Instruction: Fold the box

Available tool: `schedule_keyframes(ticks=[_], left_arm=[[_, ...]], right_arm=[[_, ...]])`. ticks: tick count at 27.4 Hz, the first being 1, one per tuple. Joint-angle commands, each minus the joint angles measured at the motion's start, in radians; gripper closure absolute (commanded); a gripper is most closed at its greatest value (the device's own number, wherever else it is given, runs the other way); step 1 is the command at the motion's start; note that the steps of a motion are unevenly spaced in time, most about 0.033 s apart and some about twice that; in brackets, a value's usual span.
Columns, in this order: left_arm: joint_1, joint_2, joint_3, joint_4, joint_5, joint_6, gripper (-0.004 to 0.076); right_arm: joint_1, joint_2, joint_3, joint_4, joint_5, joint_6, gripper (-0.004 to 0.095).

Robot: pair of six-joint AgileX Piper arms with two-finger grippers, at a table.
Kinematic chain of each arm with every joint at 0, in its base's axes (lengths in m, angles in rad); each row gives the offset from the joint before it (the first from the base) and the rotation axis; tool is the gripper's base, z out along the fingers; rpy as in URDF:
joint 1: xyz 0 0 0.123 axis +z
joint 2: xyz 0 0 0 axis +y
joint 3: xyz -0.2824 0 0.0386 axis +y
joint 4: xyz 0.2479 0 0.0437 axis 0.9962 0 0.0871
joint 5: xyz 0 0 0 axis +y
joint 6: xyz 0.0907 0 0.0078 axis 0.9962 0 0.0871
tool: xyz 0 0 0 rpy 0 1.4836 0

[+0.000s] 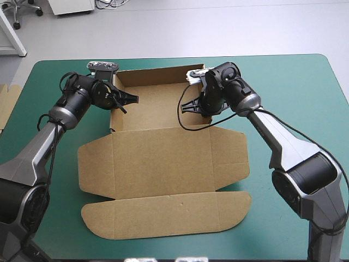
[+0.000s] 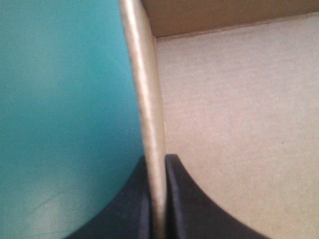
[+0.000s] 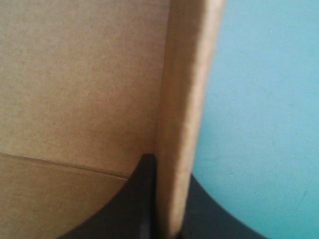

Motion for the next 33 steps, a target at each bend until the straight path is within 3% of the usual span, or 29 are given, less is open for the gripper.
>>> schedule_keyframes(ticks=[1, 33], left_arm=[[-0.006, -0.024, -0.036, 0.001, -0.069, 0.009, 0.0734], [-0.006, 0.151, -0.036, -0.001, -0.083, 0.016, 0.0734]], right_arm=[[0.008, -0.041, -0.029, 0.037, 0.021, -0.049, 0.092], [-0.011, 0.126, -0.029, 0.04, -0.008, -0.069, 0.0921]])
